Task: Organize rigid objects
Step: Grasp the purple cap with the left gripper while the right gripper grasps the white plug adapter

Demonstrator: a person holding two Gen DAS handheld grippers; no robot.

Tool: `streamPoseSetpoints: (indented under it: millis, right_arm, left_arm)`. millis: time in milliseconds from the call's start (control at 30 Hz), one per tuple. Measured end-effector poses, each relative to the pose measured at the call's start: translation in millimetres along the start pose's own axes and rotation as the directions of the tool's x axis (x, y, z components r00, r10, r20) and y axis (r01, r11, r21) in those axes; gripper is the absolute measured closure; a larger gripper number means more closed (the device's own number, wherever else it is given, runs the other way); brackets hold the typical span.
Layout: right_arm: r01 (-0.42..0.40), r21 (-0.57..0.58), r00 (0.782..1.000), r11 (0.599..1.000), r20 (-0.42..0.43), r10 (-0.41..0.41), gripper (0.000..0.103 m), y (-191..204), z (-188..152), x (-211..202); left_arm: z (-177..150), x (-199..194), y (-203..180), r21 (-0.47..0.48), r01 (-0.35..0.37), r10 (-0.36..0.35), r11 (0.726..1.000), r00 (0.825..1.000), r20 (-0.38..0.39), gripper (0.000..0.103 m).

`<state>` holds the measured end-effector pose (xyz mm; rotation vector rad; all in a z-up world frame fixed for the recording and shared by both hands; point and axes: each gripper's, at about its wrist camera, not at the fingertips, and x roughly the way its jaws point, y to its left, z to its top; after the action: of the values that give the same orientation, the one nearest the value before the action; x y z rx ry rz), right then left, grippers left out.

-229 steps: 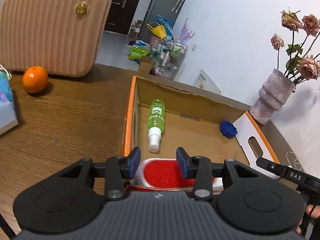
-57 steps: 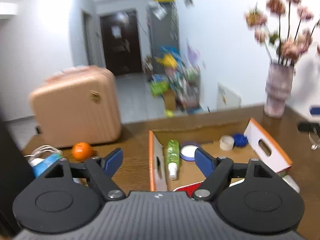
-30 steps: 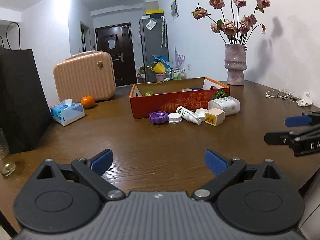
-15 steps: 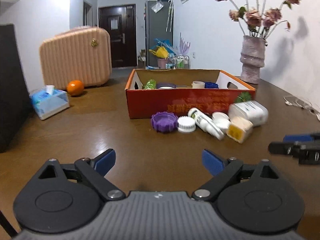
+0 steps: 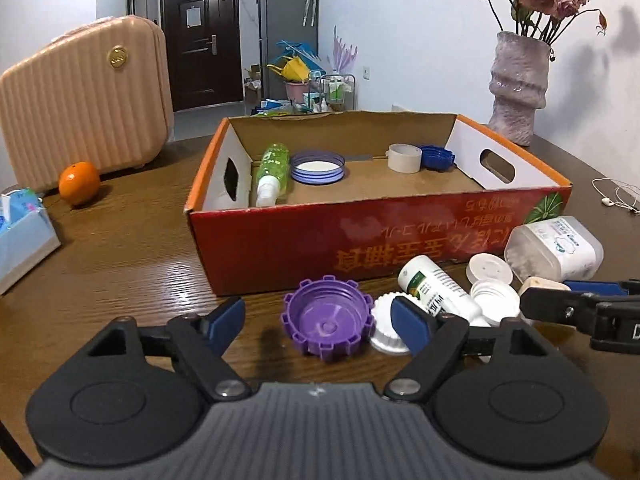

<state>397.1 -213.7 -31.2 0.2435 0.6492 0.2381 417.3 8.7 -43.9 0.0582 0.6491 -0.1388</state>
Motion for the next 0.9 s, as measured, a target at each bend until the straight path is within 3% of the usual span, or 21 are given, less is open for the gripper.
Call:
streamPoseSetpoints:
  millis: [167,367,533,700,767,900]
  right_arm:
    - [0.033,-0.064,0.999,0.997,-0.014,-0.034,0.050,8,-2,12]
    - [0.005,-0.098,1.000,0.995,-0.028,-0.008,0.050,6,-6,4]
    - [-0.036,-0.178,0.998,0.983,-0.049,0.028,0.050,2,-20,-22]
    - [-0.181,-0.340,0.979,0.923,-0.152,0.137,0.052,14,-43,-57]
    - [-0.225,-0.387,0.968,0.894,-0.191,0.161,0.053,22,-52,-66]
    - [-0.300,-0.436,0.946,0.849,-0.247,0.208,0.052,32,-69,-77]
  left_arm:
    - [-3,3,8,-0.035,0.043,-0.043,0.998,0.999,0.003,0.049]
    - [-7,-7,6,-0.013,0.014,-0.014,1.000,1.000,-0.001,0.050]
    - [-32,-51,6,-0.047,-0.024,0.025,0.999,1.000,0.005,0.050]
    - [-78,-112,-19,-0.048,-0.004,0.005,0.999,1.000,0.018,0.050]
    - [-91,-124,-27,-0.042,0.016,-0.016,0.999,1.000,0.000,0.049]
    - [-102,-132,-40,-0.004,-0.020,0.020,1.000,1.000,-0.003,0.049]
